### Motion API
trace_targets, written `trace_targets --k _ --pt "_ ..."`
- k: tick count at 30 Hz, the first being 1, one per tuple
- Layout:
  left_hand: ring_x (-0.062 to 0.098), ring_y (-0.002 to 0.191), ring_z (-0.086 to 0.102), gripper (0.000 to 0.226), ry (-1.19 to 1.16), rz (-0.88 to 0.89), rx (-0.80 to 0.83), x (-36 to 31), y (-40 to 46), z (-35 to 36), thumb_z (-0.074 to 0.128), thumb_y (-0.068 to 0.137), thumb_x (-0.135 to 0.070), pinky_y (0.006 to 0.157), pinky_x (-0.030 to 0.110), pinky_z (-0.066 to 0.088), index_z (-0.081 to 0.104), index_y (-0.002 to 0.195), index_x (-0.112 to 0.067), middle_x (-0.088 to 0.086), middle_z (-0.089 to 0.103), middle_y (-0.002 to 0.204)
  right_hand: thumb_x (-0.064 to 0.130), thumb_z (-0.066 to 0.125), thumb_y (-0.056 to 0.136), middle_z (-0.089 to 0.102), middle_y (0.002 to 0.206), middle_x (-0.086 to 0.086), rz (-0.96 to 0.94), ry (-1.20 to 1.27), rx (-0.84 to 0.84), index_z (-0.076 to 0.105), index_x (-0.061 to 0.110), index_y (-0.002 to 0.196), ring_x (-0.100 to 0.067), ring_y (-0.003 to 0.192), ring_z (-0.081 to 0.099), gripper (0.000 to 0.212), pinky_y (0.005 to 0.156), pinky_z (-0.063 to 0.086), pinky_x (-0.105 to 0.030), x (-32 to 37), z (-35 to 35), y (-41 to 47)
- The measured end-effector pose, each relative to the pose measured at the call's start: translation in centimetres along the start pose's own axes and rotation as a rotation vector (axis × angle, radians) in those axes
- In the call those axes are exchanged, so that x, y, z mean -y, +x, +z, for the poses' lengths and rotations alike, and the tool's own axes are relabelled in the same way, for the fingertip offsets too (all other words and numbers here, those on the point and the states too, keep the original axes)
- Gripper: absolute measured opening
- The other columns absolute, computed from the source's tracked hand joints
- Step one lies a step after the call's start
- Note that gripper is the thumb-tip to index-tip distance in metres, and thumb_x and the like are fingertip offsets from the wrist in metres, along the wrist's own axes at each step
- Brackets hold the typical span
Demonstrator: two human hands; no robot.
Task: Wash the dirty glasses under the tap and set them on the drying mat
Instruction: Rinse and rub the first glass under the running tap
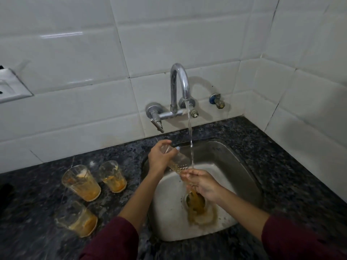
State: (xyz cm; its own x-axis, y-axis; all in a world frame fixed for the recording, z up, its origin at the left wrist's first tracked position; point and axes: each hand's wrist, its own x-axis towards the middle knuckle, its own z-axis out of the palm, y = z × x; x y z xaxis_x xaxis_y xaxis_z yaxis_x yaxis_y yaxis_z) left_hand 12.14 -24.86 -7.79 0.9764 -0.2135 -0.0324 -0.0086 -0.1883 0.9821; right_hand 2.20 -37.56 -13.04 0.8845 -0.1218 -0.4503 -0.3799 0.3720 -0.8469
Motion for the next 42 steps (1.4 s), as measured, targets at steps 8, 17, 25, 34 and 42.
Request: trace_targets --k 8,17,25,34,42 --pt "0.021 0.096 0.065 0.028 0.060 0.067 0.026 0.4 -0.6 0.1 0.082 0.069 -0.033 0.082 0.044 0.057 0.066 0.092 -0.035 0.003 0.069 0.102 0.004 0.052 0.092 0.069 0.099 -0.006 0.032 0.180 -0.060 0.062 0.009 0.105 -0.020 0.096 0.064 0.017 0.077 0.047 -0.031 -0.5 0.4 -0.6" --pt "0.024 0.070 0.070 0.029 -0.414 -0.294 0.253 1.6 -2.4 0.3 0.072 0.080 -0.009 0.073 0.043 0.058 0.053 0.102 -0.012 0.014 0.069 0.088 0.008 0.049 0.094 0.071 0.086 -0.005 -0.289 -0.126 -0.207 0.062 0.014 0.086 -0.013 0.078 0.063 0.017 0.080 0.047 -0.031 5.0 0.5 -0.9" --pt "0.024 0.064 0.069 0.061 -0.220 -0.202 0.736 -0.2 -0.9 -0.7 0.079 0.062 -0.001 0.055 0.033 0.058 0.054 0.118 -0.001 0.016 0.069 0.090 0.004 0.053 0.091 0.072 0.080 -0.003 -0.693 -0.868 0.183 0.066 0.007 0.094 -0.008 0.080 0.069 0.013 0.081 0.053 -0.022 12.0 0.2 -2.7" --pt "0.005 0.072 0.061 0.044 0.019 0.071 0.086 -1.1 -2.1 2.9 0.077 0.064 -0.004 0.055 0.016 0.048 0.056 0.099 -0.020 -0.003 0.066 0.089 0.003 0.042 0.086 0.073 0.083 -0.008 -0.808 -1.172 -0.155 0.066 0.010 0.086 -0.022 0.081 0.067 0.025 0.080 0.053 -0.038 12.1 2.7 -1.7" --pt "0.028 0.087 0.068 0.070 -0.277 -0.025 0.660 -1.3 0.2 0.8 0.085 0.058 -0.017 0.081 0.043 0.057 0.052 0.119 -0.007 0.011 0.066 0.105 0.002 0.052 0.092 0.068 0.068 -0.001 -0.824 -0.865 0.034 0.068 0.002 0.087 -0.001 0.064 0.065 0.018 0.064 0.048 -0.012 13.1 0.3 -2.4"
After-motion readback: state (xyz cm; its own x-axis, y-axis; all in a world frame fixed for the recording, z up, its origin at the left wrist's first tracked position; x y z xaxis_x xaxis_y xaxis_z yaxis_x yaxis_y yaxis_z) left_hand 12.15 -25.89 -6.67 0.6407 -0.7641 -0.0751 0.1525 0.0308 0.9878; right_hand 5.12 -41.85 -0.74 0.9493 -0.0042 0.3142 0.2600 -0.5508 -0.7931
